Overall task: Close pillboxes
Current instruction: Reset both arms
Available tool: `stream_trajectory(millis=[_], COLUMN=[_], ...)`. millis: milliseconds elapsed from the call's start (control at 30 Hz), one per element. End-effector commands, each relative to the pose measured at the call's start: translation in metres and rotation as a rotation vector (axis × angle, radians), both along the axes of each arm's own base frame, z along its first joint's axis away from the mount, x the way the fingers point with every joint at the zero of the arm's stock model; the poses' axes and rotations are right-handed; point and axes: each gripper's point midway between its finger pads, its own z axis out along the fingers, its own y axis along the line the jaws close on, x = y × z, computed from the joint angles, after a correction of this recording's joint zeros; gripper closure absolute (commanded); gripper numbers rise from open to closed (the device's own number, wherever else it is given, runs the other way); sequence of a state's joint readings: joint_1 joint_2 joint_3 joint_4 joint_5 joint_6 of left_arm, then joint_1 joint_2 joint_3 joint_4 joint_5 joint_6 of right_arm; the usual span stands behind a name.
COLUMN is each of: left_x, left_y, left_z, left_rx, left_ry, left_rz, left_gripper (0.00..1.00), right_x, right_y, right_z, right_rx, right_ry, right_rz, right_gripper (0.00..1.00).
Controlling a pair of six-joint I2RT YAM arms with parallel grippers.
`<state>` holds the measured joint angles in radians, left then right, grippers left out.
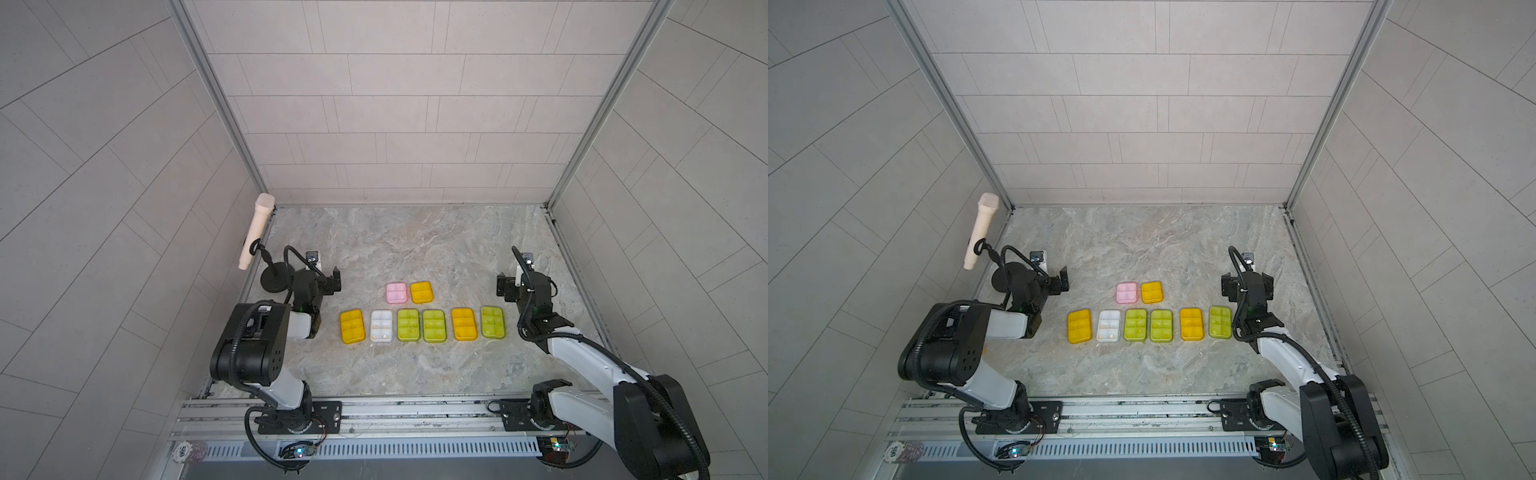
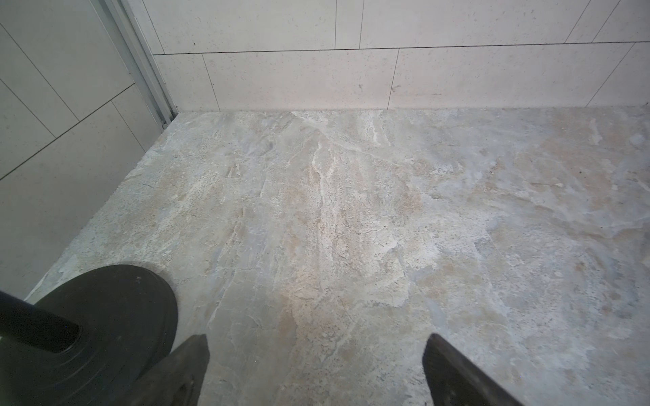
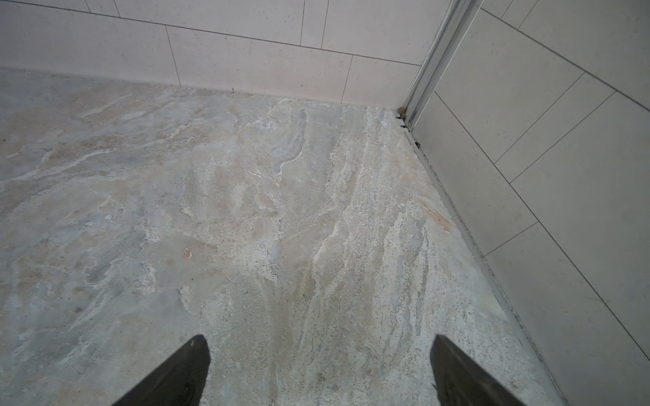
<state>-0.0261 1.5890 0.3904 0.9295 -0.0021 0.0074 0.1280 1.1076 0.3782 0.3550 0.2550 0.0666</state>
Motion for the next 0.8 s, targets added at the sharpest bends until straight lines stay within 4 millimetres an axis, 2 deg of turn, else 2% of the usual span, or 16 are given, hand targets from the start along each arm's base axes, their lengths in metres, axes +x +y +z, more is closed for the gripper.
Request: stream_trajectory(millis=[0,100,233,300,433,500,567,633,667,767], left_x=[0.001,0.001,0.001,0.001,0.000,0.000,0.000,0.000,0.001,0.001], left_y=[0.000,0.000,0.000,0.000,0.000,0.000,-0.001,0.000,0.000,0.000], left_z=[0.002,0.002,0.002,0.002,0.002,0.002,0.002,0.002,0.002,0.002], left_rx=[0.001,0.002,0.002,0.003,0.002,0.003,0.002,0.002,0.001,0.000], left_ry=[-0.012,-0.011,-0.012,-0.012,-0.010,-0.010,-0.011,-0.010,-0.011,-0.012], left_rz=[-0.003,-0.005,-0.004,-0.004,-0.005,-0.003,-0.005,-0.007,-0.006,-0.004], left_gripper=[0.00,0.00,0.00,0.00,0.00,0.00,0.00,0.00,0.00,0.00], right_x=[0.003,0.006,0.015,0.022,0.019,0.026,0.034,0.041,0.046,0.045], right_y=[-0.003,0.002,-0.004,0.005,-0.003,-0.001,-0.002,-0.013,-0.020,-0.025], right_z=[-0.006,-0.005,-0.002,-0.006,-0.026,-0.026,-0.029,-0.036,-0.036,-0.037], right_rx=[-0.032,-0.041,-0.078,-0.053,-0.048,-0.078,-0.096,-0.046,-0.046,-0.012], right_ry=[-0.023,-0.067,-0.125,-0.118,-0.167,-0.188,-0.125,-0.037,-0.041,-0.028], right_rz=[0.001,0.035,0.001,0.049,-0.011,0.002,-0.006,-0.070,-0.101,-0.121], right_gripper=[0.00,0.00,0.01,0.01,0.01,0.00,0.00,0.01,0.00,0.00])
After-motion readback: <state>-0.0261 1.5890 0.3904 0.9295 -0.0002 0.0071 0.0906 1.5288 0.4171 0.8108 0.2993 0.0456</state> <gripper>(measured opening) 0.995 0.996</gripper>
